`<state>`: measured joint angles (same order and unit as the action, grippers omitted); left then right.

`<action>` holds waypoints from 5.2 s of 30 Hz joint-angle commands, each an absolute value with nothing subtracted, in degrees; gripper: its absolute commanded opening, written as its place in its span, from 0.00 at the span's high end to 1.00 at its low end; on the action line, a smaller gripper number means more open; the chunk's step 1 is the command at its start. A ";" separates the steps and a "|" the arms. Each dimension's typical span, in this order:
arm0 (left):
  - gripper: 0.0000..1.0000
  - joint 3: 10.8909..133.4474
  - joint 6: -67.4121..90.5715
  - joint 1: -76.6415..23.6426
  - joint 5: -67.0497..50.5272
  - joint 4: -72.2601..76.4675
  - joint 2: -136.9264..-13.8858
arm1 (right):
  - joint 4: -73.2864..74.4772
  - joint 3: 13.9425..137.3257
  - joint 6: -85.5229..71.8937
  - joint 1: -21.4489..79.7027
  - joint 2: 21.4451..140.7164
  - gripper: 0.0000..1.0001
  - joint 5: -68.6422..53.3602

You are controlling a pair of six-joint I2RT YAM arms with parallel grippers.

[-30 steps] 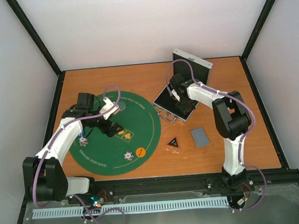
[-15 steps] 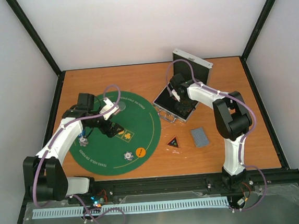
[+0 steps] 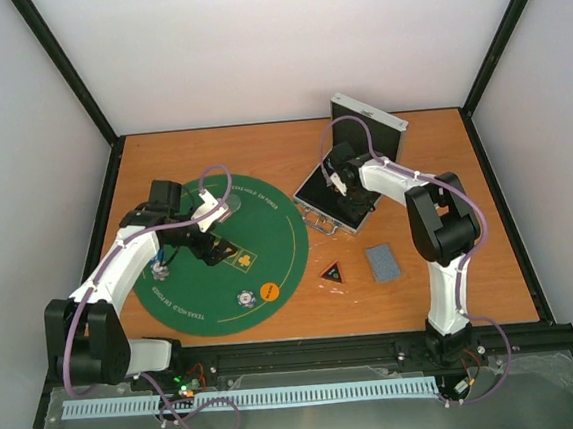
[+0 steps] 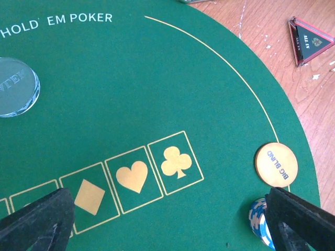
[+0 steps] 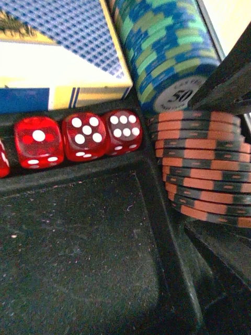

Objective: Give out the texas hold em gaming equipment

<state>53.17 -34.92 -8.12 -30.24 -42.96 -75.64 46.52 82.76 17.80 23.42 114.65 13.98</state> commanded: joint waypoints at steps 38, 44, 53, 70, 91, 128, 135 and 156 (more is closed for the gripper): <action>0.00 83.19 -41.30 -27.75 -24.00 -51.72 -80.79 | 31.50 79.76 -22.46 29.70 93.64 0.97 -48.88; 0.00 81.15 -43.50 -35.51 -19.28 -50.57 -81.91 | 22.08 73.68 -30.88 31.79 92.46 0.97 -53.19; 0.10 79.29 -43.47 -37.34 -14.74 -45.28 -83.60 | 22.74 74.65 -30.31 32.52 92.55 0.97 -51.60; 0.51 75.82 -44.68 -37.44 -14.85 -39.60 -84.61 | 19.22 74.06 -32.97 32.52 92.77 0.97 -52.83; 0.98 76.04 -43.96 -37.44 -19.00 -40.08 -84.14 | 19.96 73.53 -31.92 32.51 92.81 0.97 -51.71; 0.99 59.42 -38.93 -33.86 -17.62 -34.17 -91.58 | 29.88 67.52 -22.78 25.00 84.01 0.16 -36.24; 0.99 56.91 -40.55 -36.20 -14.80 -27.30 -96.36 | 31.88 64.61 -21.61 22.59 78.76 0.16 -31.48; 1.00 55.11 -46.64 -39.14 -18.59 -25.47 -99.24 | 33.76 63.60 -20.24 21.60 76.88 0.16 -30.41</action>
<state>55.66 -43.79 -37.58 -15.97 -25.06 -100.42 33.67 63.64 -20.88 22.11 78.08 -30.59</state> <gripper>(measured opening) 0.435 0.844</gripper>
